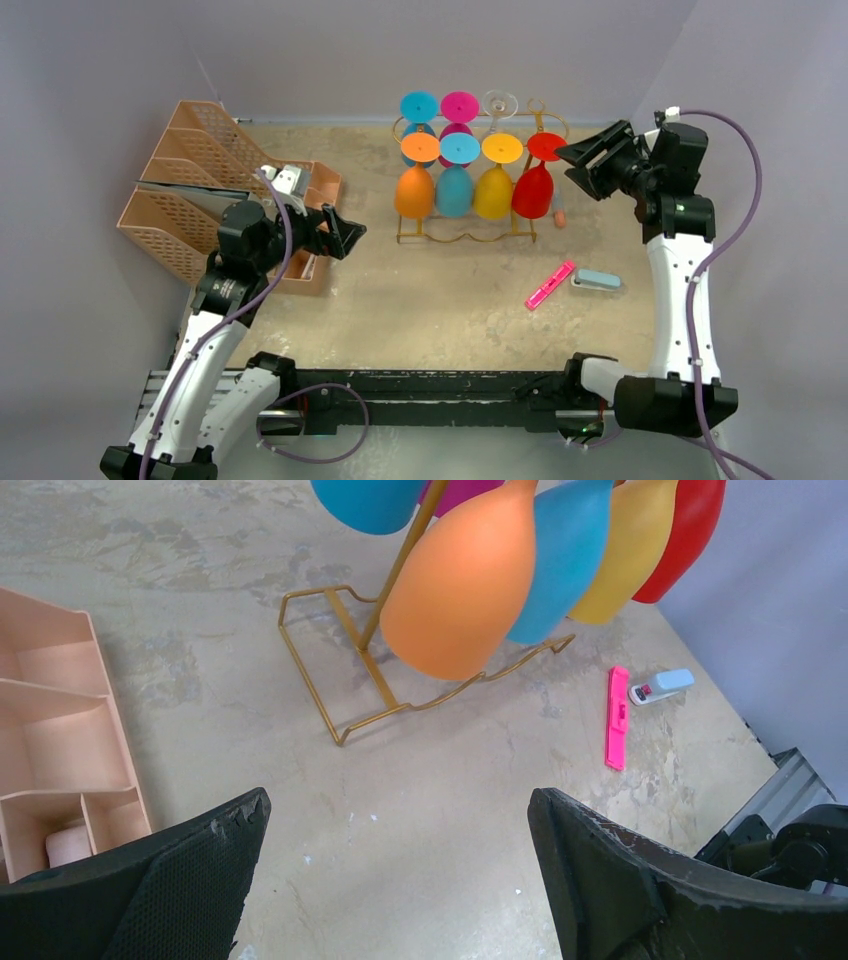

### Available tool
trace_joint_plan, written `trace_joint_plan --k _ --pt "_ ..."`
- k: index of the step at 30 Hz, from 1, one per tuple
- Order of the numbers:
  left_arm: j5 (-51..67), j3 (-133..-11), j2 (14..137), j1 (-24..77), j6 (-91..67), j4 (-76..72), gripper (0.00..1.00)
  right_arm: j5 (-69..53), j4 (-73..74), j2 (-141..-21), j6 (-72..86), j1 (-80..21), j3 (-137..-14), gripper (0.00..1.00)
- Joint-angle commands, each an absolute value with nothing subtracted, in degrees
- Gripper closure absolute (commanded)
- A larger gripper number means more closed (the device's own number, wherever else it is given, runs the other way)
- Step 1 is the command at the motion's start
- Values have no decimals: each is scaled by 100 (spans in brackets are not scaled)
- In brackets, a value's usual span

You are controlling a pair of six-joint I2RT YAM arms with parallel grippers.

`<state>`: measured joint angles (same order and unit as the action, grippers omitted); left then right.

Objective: Take the wine glass off the wine glass rack
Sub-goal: Move the wine rack to the center of the board, then pick up the wine glass from the wine rack.

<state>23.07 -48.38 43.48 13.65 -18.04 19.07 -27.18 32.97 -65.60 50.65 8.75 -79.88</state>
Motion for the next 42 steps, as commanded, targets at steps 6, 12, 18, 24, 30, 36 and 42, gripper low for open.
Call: trace_joint_plan --k 6,12,18,24,30,36,42 --pt "2259 -5209 4311 1371 -1734 2114 0 -3006 2477 -7019 5570 893 -8234 54" --pt "2254 -5183 4239 1371 -1690 2186 0 -2957 2461 -6987 5577 903 -8220 63" --pt "2276 -5169 4262 1371 -1670 2204 0 -2899 2657 -6942 5458 905 -8273 75" --pt "2307 -5172 4306 1371 -1678 2194 0 -2975 2646 -6970 5511 899 -8246 84" --pt "2327 -5193 4366 1371 -1701 2174 0 -3053 2536 -6985 5737 913 -8173 84" --pt "2436 -5202 4405 1371 -1746 2161 0 -3015 2392 -6984 5911 913 -8051 74" --pt "2745 -5101 4437 1371 -1837 1925 0 -3062 2114 -7051 6143 913 -7919 76"
